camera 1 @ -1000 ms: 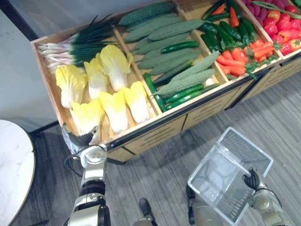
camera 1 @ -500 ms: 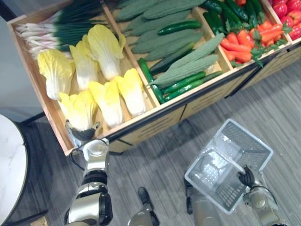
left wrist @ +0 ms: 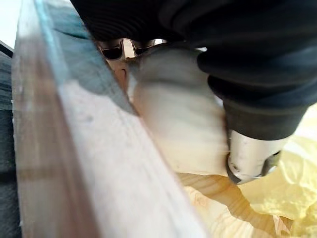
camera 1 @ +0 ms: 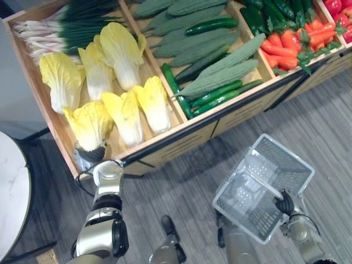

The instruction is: Pick vegetable in the basket

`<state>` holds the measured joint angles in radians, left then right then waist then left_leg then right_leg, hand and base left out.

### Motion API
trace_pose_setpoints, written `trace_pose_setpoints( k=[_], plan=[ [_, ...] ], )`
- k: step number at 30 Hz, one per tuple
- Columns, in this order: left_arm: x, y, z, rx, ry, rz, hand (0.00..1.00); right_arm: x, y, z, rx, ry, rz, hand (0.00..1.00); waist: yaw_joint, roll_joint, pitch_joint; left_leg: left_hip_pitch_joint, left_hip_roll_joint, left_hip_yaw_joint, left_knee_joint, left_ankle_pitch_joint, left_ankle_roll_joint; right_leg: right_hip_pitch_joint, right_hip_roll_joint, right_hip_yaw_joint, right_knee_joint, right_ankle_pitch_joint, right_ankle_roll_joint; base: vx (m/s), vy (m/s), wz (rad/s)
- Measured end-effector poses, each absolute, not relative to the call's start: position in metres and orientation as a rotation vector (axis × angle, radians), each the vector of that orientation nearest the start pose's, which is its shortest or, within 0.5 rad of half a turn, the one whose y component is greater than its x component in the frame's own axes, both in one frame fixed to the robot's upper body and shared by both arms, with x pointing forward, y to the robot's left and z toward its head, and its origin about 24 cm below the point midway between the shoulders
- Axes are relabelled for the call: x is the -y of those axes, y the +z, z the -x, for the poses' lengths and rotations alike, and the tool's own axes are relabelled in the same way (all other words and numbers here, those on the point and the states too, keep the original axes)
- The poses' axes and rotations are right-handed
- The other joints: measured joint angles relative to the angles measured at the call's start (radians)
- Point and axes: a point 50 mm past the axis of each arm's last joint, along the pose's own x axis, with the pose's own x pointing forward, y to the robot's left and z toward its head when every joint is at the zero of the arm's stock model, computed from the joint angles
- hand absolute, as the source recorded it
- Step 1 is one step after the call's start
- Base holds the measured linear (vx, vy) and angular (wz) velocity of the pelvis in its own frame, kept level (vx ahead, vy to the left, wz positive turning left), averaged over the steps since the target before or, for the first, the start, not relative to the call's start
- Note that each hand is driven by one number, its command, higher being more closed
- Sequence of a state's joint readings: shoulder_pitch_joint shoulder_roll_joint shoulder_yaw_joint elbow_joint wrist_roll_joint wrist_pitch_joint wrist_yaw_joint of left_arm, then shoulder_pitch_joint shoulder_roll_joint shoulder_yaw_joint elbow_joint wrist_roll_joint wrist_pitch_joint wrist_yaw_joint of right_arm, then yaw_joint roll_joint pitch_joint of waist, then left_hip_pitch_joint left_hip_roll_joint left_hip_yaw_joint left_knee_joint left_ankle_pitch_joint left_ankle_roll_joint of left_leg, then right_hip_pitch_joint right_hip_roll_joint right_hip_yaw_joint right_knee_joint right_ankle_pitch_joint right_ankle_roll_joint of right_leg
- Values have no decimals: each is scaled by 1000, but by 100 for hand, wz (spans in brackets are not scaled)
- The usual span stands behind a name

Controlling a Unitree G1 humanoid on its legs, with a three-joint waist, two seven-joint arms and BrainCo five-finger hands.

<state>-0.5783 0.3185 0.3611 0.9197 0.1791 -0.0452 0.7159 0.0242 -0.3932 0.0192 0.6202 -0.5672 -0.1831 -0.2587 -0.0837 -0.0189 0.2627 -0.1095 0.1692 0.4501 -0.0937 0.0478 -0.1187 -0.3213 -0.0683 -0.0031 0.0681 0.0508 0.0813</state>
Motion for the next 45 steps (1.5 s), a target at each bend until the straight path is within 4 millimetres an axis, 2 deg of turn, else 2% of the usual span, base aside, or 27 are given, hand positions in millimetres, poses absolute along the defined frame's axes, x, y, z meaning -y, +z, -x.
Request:
trace_pose_setpoints(
  k=[4, 5, 7, 12, 15, 18, 25, 29, 33, 36, 39, 42, 45],
  plan=[
    [-304, 43, -312, -188, 1000, -336, 100, 265, -59, -203, -400, -69, 955, 100, -8, -10, 4, 25, -2, -4, 0, 0, 0, 28, -3, -6, -4, 0, 0, 7, -2, 4],
    [-304, 40, -309, -197, 1000, -340, 100, 264, -60, -202, -408, -68, 952, 100, -22, -10, 4, 31, -3, -14, 0, 0, 0, 39, -6, -15, -5, 0, 1, 14, -5, 14],
    [-303, 38, -308, -197, 999, -329, 100, 265, -65, -198, -430, -65, 948, 100, -29, -11, 3, 40, -3, -26, 0, 0, 0, 56, -7, -24, -12, 1, 2, 11, -6, 13],
    [-282, 37, -302, -123, 972, -254, 100, 270, -70, -190, -478, -74, 949, 100, -29, -11, 0, 64, -8, -55, 0, 0, 1, 103, -14, -56, -23, 1, 3, 14, -3, 17],
    [-277, 36, -295, -98, 1000, -231, 100, 272, -71, -188, -488, -82, 945, 100, -25, -7, -7, 66, -12, -72, 0, 4, 6, 112, -17, -67, -23, 2, 4, 5, -2, 15],
    [-275, 35, -286, -77, 1021, -219, 100, 274, -77, -178, -534, -104, 922, 100, -23, -4, -40, 70, -10, -88, 0, 6, 9, 134, -18, -88, -32, 2, 4, 19, -7, 19],
    [-276, 61, -276, 74, 1087, -212, 100, 277, -87, -161, -614, -111, 907, 100, -19, 3, -99, 89, -17, -125, -1, 14, 16, 170, -22, -110, -35, 1, 4, 3, 2, 13],
    [-270, 85, -272, 207, 1072, -252, 100, 279, -88, -158, -628, -100, 907, 100, -17, 0, -126, 94, -17, -131, -8, 13, 15, 186, -25, -108, -53, 5, 10, -29, 7, 4],
    [-245, 93, -271, 288, 904, -346, 100, 299, -77, -163, -628, -107, 949, 100, -12, 15, -150, 100, -20, -120, -8, 13, 15, 192, -25, -94, -66, 15, 20, 3, 3, -9],
    [-223, 98, -271, 357, 714, -408, 100, 318, -60, -177, -597, -113, 1015, 100, 6, 16, -151, 131, -21, -66, -8, 5, 13, 192, -19, -39, -70, 28, 20, 9, 17, -47],
    [-197, 100, -271, 414, 518, -437, 100, 332, -39, -195, -545, -118, 1077, 100, 4, 16, -152, 157, -22, -4, -8, -7, 12, 187, -10, 21, -80, 44, 24, 5, 17, -59],
    [-171, 100, -270, 455, 312, -449, 100, 337, -21, -214, -489, -79, 1143, 100, 4, 18, -153, 202, -21, 86, -9, -26, 4, 184, 3, 107, -83, 55, 32, 5, 19, -80],
    [-145, 99, -265, 487, 120, -414, 100, 332, -10, -223, -429, -40, 1193, 100, 0, 26, -171, 228, -19, 157, -9, -45, -4, 176, 22, 172, -83, 62, 31, 18, -3, -71]
  ],
)
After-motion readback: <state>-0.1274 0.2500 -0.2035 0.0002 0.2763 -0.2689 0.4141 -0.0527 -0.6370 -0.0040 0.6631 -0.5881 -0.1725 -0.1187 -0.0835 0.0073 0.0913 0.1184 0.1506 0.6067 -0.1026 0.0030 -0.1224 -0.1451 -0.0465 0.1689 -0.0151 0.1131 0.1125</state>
